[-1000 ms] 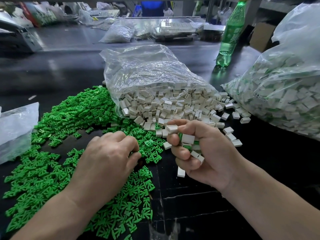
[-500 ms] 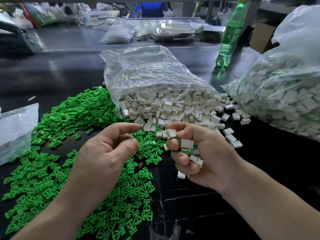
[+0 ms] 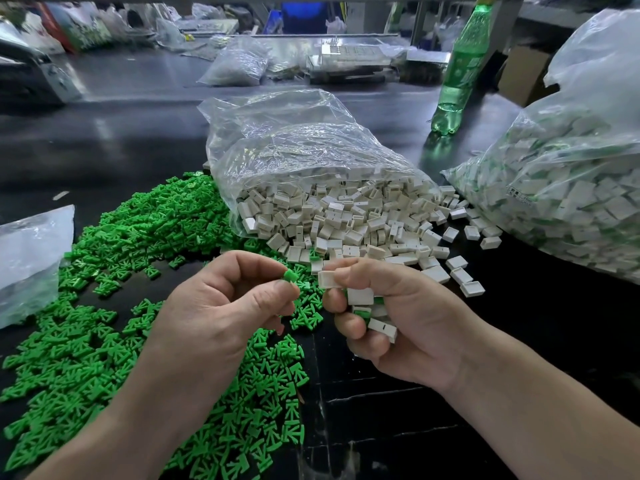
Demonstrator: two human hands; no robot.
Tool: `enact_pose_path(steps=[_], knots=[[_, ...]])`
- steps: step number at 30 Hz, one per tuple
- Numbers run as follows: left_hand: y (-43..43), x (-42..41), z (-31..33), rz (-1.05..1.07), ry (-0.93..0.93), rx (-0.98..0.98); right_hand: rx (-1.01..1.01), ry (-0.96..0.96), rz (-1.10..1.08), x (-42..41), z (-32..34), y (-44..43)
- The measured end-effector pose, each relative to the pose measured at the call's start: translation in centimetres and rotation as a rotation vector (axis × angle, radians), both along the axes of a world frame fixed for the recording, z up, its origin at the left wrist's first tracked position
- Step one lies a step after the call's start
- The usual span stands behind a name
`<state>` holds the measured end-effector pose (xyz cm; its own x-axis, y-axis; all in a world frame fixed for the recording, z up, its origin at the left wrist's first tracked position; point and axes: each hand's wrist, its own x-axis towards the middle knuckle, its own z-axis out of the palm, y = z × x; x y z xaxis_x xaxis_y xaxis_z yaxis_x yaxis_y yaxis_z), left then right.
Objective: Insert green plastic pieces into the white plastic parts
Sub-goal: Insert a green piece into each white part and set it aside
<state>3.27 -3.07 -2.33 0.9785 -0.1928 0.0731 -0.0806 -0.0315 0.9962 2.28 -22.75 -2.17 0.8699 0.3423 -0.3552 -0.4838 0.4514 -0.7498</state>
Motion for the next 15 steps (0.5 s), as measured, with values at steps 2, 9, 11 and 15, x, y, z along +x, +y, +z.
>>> enact_pose_path(steps=[2,9,11,15], knots=[[0.0,0.0,-0.2,-0.024,0.017,-0.028,-0.002,-0.006,0.031,0.0,0.0,0.1],[0.0,-0.2,-0.6,-0.027,-0.035,-0.031,-0.087,-0.127,0.051,-0.5,0.3,0.5],[0.0,-0.2,-0.7,-0.016,-0.059,0.020,-0.153,-0.178,0.031,-0.7,0.4,0.7],[0.1,-0.3,-0.9,-0.015,-0.091,0.059,-0.237,-0.233,0.008,-1.0,0.5,1.1]])
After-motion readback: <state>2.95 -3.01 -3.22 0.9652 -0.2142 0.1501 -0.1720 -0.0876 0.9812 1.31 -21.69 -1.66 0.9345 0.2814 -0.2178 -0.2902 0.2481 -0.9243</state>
